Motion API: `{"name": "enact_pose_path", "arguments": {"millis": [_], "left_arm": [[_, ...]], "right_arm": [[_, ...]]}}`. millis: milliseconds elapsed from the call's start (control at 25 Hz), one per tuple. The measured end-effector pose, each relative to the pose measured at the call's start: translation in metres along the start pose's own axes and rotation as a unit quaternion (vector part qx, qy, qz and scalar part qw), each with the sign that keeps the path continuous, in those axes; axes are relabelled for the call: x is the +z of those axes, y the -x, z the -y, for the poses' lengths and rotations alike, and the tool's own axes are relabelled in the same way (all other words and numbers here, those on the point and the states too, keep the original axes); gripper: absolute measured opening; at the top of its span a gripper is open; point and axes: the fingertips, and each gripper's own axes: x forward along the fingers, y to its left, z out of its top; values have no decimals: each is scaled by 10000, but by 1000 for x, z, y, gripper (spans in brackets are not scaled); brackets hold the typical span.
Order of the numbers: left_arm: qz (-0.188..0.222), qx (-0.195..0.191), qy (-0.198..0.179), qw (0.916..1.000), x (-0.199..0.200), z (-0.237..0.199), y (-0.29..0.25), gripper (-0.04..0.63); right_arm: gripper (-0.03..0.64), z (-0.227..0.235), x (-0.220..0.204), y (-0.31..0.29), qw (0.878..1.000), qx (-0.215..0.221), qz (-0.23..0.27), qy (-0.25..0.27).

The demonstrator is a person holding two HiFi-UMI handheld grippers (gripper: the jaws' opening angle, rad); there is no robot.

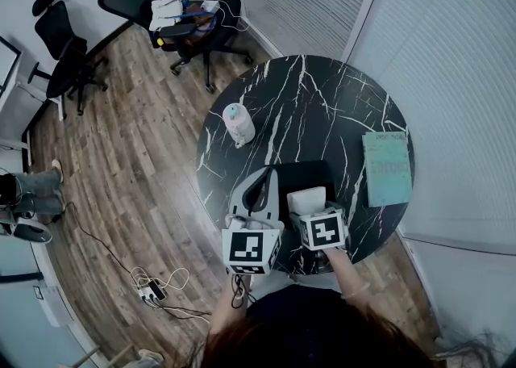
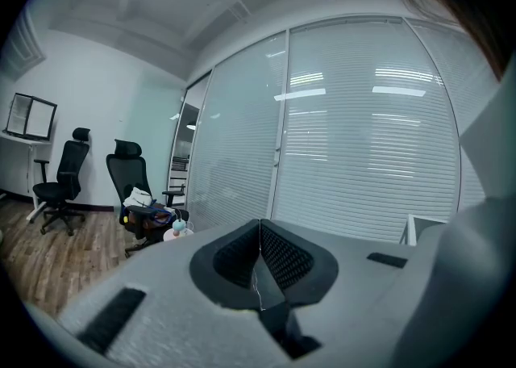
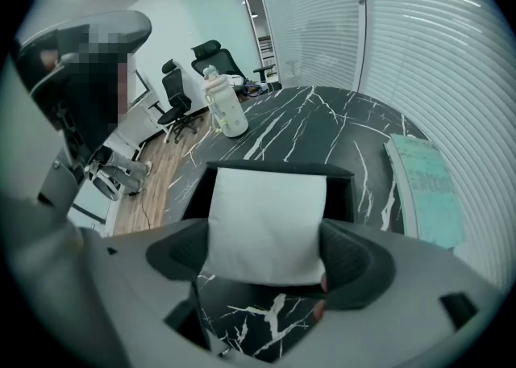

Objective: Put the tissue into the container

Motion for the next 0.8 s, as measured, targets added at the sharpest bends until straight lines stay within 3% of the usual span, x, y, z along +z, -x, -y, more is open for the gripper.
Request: {"name": "enact_pose_path", "arguments": {"millis": [200,800], "left_arm": [[-44,0,6,10000,-3,-2,-1,29],[-113,37,76,9999,-9,-12,-8,29]], "right_arm": [[419,4,-6,-9,9996,12,-259,-117],[417,11,0,-26,9988,-66,-424,-237]]}}
